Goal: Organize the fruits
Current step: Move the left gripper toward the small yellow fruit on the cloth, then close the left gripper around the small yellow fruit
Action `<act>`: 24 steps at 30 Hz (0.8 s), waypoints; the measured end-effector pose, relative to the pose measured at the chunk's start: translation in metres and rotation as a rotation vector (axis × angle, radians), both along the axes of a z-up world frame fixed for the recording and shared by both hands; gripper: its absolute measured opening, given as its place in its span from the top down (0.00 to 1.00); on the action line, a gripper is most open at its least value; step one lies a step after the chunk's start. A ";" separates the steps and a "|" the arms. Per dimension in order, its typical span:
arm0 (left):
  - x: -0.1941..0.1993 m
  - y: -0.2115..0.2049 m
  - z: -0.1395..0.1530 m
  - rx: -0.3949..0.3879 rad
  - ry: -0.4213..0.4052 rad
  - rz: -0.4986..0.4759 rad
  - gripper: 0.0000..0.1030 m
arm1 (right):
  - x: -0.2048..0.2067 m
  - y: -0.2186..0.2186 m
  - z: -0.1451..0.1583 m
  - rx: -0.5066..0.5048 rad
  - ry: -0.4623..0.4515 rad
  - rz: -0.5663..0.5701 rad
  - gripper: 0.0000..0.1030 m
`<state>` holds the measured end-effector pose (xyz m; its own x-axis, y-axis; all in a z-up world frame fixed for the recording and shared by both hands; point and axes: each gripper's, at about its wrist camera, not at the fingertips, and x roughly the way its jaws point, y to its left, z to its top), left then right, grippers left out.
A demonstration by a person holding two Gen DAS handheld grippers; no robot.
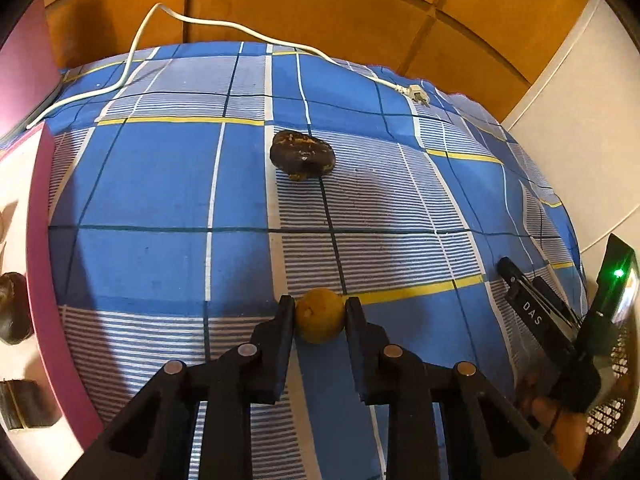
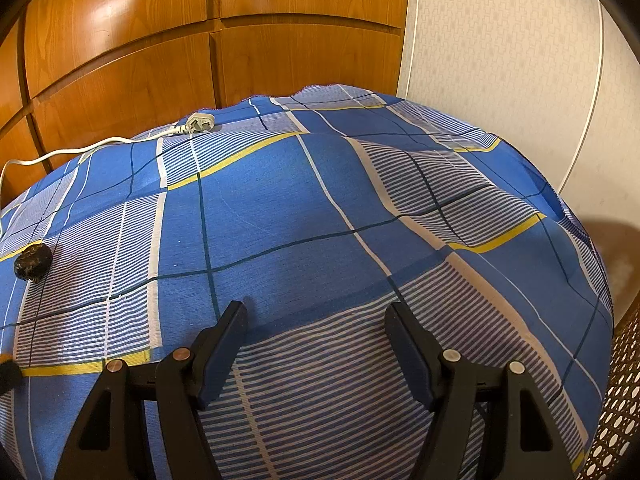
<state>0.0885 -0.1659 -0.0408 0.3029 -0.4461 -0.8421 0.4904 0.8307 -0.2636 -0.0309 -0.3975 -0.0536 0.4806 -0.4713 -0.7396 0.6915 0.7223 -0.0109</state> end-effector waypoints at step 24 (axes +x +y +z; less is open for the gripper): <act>-0.018 -0.017 -0.007 0.149 -0.214 -0.057 0.58 | 0.001 0.000 -0.001 0.000 0.000 -0.001 0.29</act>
